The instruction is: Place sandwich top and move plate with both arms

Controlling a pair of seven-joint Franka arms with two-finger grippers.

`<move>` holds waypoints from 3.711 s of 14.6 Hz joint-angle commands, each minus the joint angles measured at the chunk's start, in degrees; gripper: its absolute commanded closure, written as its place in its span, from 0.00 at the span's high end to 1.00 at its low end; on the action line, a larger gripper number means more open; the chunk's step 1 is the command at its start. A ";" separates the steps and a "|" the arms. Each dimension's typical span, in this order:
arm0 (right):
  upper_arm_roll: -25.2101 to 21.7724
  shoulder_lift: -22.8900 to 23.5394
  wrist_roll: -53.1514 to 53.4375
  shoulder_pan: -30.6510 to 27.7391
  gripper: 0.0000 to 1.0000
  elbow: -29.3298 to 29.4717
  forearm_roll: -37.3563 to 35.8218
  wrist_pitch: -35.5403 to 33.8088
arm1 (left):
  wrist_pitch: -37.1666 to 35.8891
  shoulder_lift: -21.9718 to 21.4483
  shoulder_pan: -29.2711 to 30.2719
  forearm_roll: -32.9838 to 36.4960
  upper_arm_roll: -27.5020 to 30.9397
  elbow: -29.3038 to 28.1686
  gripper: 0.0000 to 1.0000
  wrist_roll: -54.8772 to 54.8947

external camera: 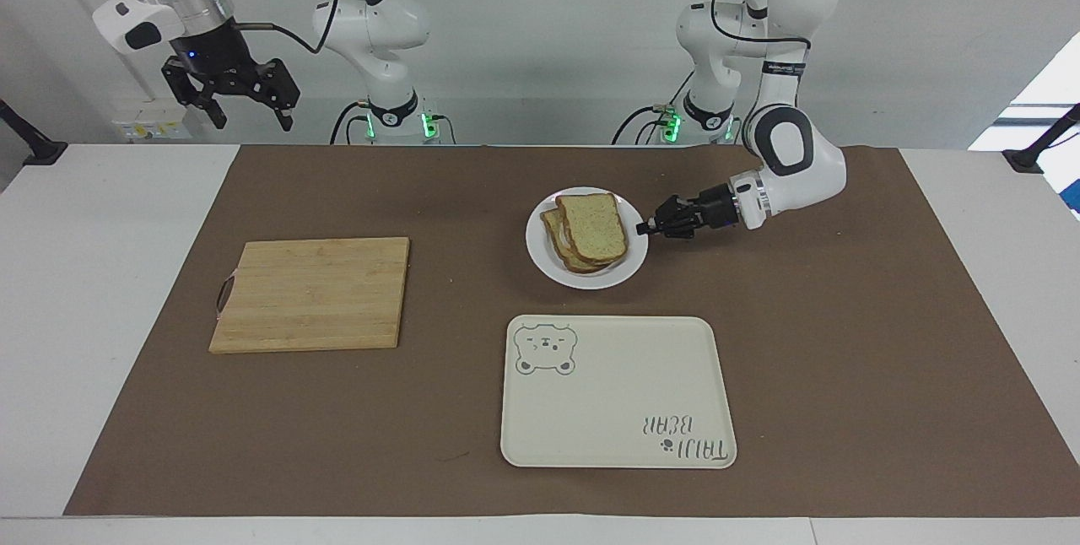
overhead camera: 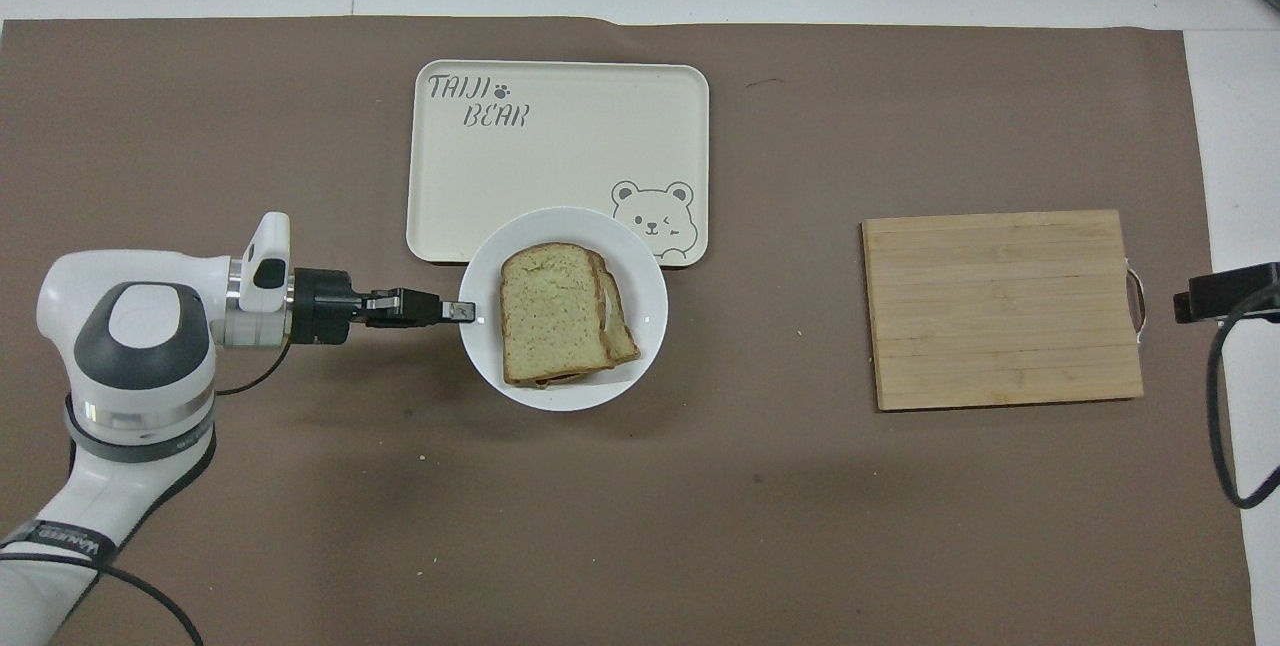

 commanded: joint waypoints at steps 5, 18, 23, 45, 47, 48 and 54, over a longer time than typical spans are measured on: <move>0.47 -0.22 0.34 -0.73 1.00 -0.23 0.14 0.53 | -4.24 17.78 2.36 3.23 -1.97 25.39 0.00 -7.52; 0.47 -0.14 0.17 -0.56 1.00 -0.14 0.40 0.61 | 0.24 27.47 2.36 4.63 -3.20 35.79 0.00 -10.69; 0.47 -0.14 0.26 -0.56 1.00 -0.14 0.40 0.61 | 0.32 27.03 1.92 9.12 -2.76 35.35 0.20 -11.56; 0.47 -0.14 0.26 -0.56 1.00 -0.14 0.40 0.61 | -0.64 8.66 2.53 57.08 -2.23 34.47 1.00 -42.14; 0.47 -0.14 0.26 -0.56 1.00 -0.14 0.40 0.61 | -1.86 6.82 1.83 61.75 -2.41 34.47 1.00 -44.78; 0.47 -0.14 0.26 -0.56 1.00 -0.14 0.40 0.61 | -3.44 5.68 1.83 62.99 -2.24 34.38 1.00 -45.49; 0.47 -0.14 0.26 -0.56 1.00 -0.14 0.40 0.61 | -16.70 -3.90 2.44 68.09 -2.41 34.38 1.00 -43.66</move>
